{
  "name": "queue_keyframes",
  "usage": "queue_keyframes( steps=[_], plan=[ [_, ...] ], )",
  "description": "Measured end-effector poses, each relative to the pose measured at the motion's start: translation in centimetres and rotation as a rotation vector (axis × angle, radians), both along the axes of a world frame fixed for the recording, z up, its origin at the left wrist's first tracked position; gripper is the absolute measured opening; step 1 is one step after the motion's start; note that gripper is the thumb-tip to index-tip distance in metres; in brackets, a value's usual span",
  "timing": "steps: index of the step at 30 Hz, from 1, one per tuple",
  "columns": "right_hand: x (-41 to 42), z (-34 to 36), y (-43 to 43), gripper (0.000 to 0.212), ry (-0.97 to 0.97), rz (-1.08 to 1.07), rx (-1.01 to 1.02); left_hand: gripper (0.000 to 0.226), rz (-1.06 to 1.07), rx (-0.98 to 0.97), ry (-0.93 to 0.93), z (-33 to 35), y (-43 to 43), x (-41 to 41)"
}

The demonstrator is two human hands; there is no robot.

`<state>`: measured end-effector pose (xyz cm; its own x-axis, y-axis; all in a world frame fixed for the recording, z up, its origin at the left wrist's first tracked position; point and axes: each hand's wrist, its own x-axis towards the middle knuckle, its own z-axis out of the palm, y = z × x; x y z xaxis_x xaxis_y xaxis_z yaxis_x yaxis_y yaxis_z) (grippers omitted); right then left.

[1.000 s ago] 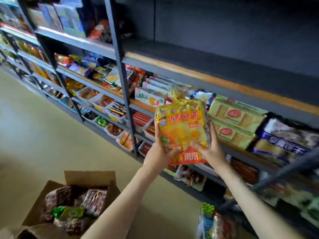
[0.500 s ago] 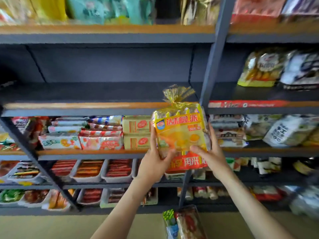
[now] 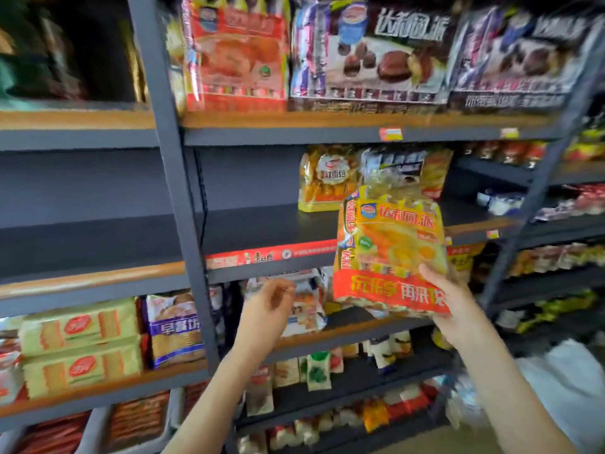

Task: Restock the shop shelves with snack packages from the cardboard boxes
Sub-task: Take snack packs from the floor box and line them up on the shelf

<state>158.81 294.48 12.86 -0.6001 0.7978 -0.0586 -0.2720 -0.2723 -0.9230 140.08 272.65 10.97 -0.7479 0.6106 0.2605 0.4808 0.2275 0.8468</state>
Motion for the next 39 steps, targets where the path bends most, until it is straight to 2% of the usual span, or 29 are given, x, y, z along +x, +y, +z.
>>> queue_keyframes(
  steps=[2,6,10,15,18,20,22,26,30,33,36,39],
  plan=[
    [0.7,0.6,3.6,0.084,-0.001,-0.037,0.038,0.008,-0.023,-0.047,0.028,0.2,2.9,0.3],
    [0.7,1.4,11.3,0.068,0.032,-0.124,0.049,0.012,-0.059,-0.041,0.027,1.3,9.3,-0.6],
    [0.6,1.7,19.2,0.045,0.055,-0.300,0.011,0.011,-0.132,0.008,0.160,3.1,17.1,-1.6],
    [0.0,3.8,27.8,0.062,0.019,-0.399,0.087,0.014,-0.241,0.052,0.165,5.0,26.8,-1.5],
    [-0.7,4.6,32.6,0.072,-0.013,-0.369,0.133,0.015,-0.258,0.065,0.197,5.8,32.2,-1.2],
    [-1.3,4.4,35.7,0.086,-0.035,-0.353,0.146,0.009,-0.264,0.049,0.195,5.8,35.2,-0.9],
    [-1.8,3.9,38.7,0.095,-0.054,-0.349,0.162,0.015,-0.256,0.011,0.214,5.4,38.0,-0.7],
    [-2.6,3.1,44.7,0.092,-0.118,-0.299,0.288,0.016,-0.172,-0.087,0.246,4.5,43.5,-0.5],
    [-3.6,2.3,50.8,0.091,-0.143,-0.125,0.399,0.020,-0.039,-0.184,0.256,3.5,48.4,-1.0],
    [-4.3,1.9,54.8,0.089,-0.272,0.009,0.530,0.020,0.076,-0.216,0.228,3.1,51.0,-0.5],
    [-5.5,1.5,57.8,0.095,-0.449,0.073,0.611,0.022,0.149,-0.263,0.200,3.0,52.8,0.4],
    [-7.2,1.3,58.6,0.090,-0.444,0.115,0.621,0.024,0.198,-0.322,0.173,2.8,53.5,0.7]
  ],
)
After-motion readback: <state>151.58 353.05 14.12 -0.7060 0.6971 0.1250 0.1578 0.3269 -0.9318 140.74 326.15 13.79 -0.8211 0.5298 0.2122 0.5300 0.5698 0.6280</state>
